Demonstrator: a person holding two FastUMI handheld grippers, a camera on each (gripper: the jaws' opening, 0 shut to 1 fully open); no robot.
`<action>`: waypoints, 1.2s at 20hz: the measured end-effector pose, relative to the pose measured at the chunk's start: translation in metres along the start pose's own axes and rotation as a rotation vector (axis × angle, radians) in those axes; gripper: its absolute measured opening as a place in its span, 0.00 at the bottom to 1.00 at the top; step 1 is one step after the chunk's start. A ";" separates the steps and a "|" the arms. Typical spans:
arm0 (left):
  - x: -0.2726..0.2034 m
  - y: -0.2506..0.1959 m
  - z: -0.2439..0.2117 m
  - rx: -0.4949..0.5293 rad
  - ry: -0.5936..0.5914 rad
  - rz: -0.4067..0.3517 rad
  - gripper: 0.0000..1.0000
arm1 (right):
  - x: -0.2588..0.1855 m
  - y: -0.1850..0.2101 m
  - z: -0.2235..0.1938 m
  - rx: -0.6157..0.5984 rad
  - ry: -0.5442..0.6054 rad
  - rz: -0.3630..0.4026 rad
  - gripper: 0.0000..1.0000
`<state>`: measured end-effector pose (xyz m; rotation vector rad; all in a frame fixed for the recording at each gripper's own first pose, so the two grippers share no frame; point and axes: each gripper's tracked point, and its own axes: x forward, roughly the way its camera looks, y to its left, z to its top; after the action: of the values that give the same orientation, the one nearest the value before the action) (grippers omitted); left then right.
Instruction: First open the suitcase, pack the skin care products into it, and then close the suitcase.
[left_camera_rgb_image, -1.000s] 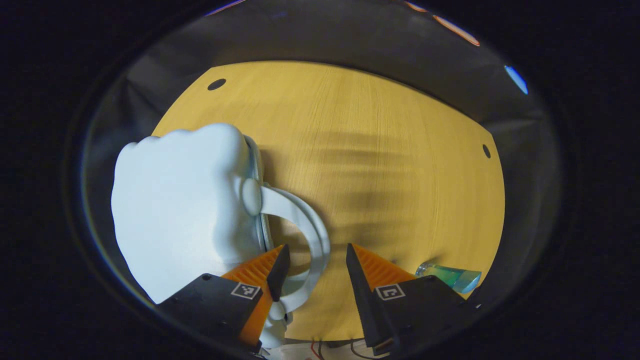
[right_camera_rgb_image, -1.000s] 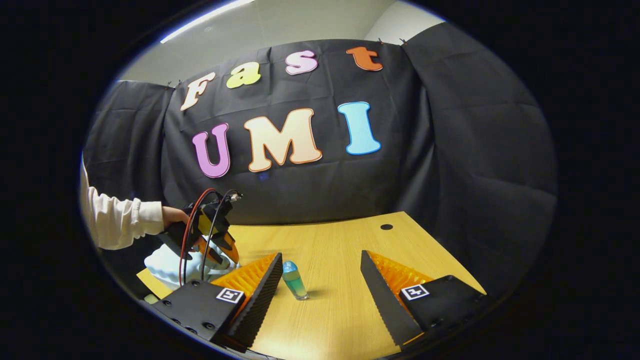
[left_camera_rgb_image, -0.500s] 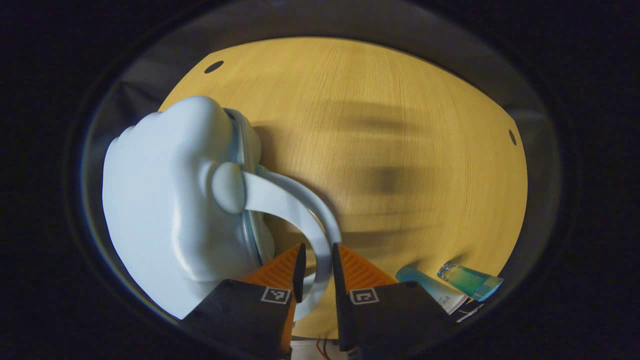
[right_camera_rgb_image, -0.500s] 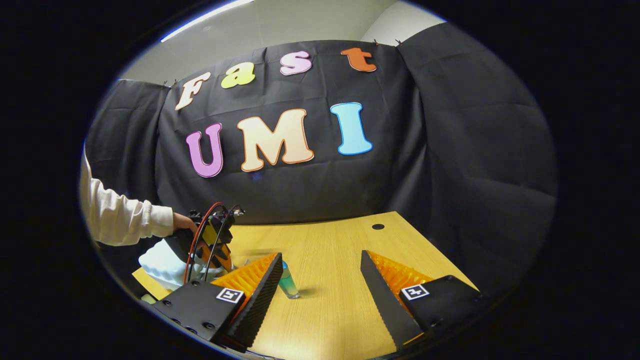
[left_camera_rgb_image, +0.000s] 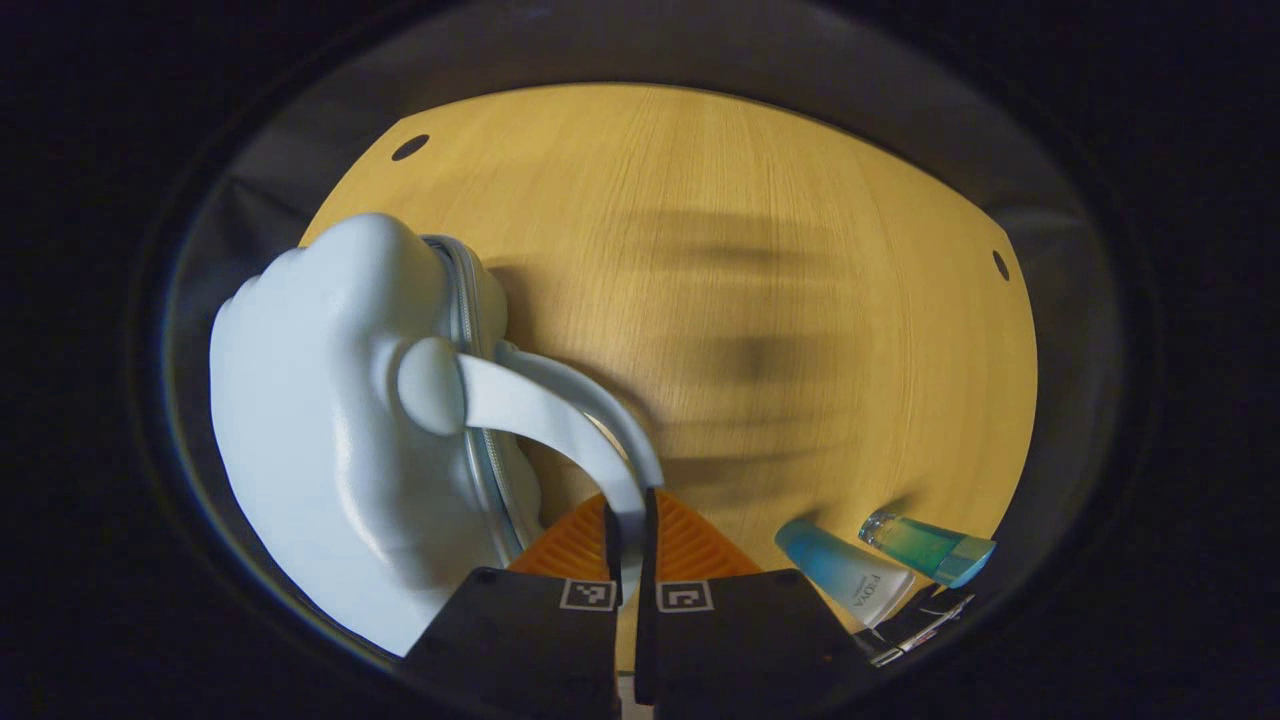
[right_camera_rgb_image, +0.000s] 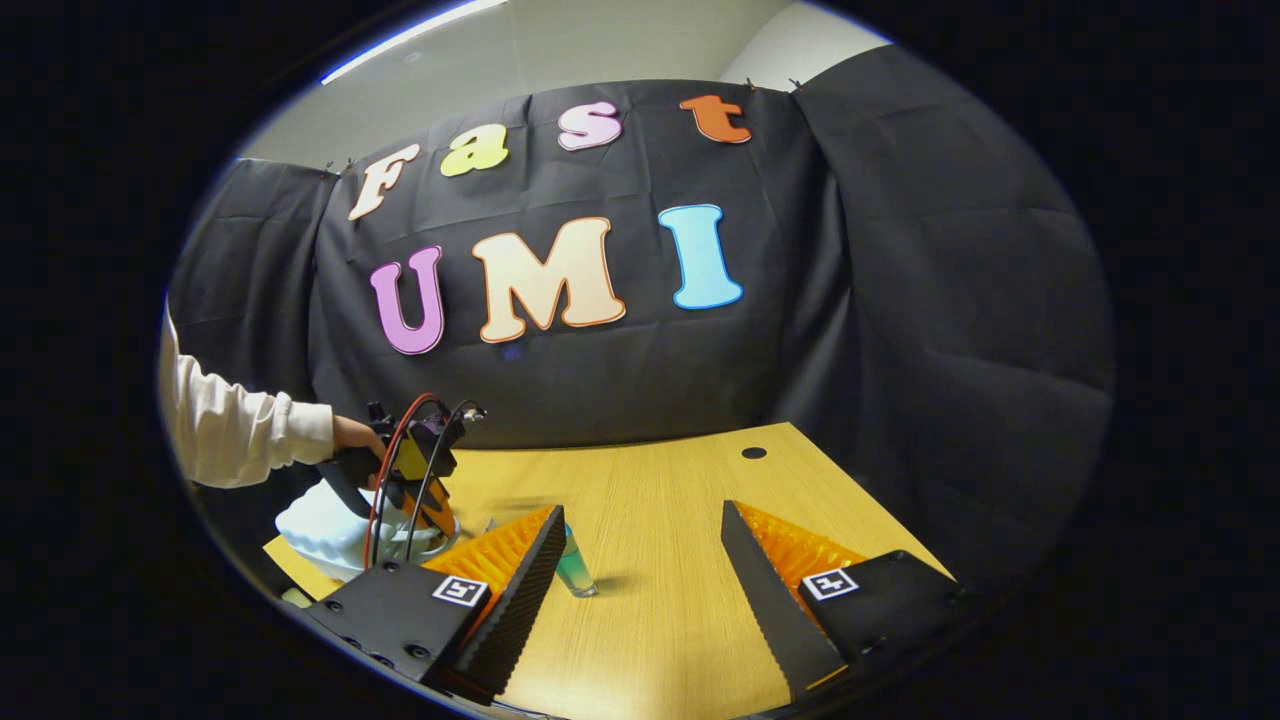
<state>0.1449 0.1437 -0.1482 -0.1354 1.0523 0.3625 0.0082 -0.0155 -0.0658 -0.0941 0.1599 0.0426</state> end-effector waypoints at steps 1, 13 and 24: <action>-0.009 0.000 0.001 0.006 -0.009 -0.014 0.00 | 0.000 0.002 0.000 0.000 -0.001 0.005 0.98; -0.179 0.055 0.016 -0.063 -0.253 -0.234 0.00 | 0.004 0.034 0.006 -0.027 -0.026 0.085 0.98; -0.261 0.247 0.011 -0.202 -0.440 -0.143 0.00 | 0.002 0.068 0.013 -0.065 -0.043 0.097 0.98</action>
<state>-0.0494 0.3181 0.0993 -0.2959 0.5666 0.3485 0.0086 0.0531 -0.0596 -0.1497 0.1205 0.1462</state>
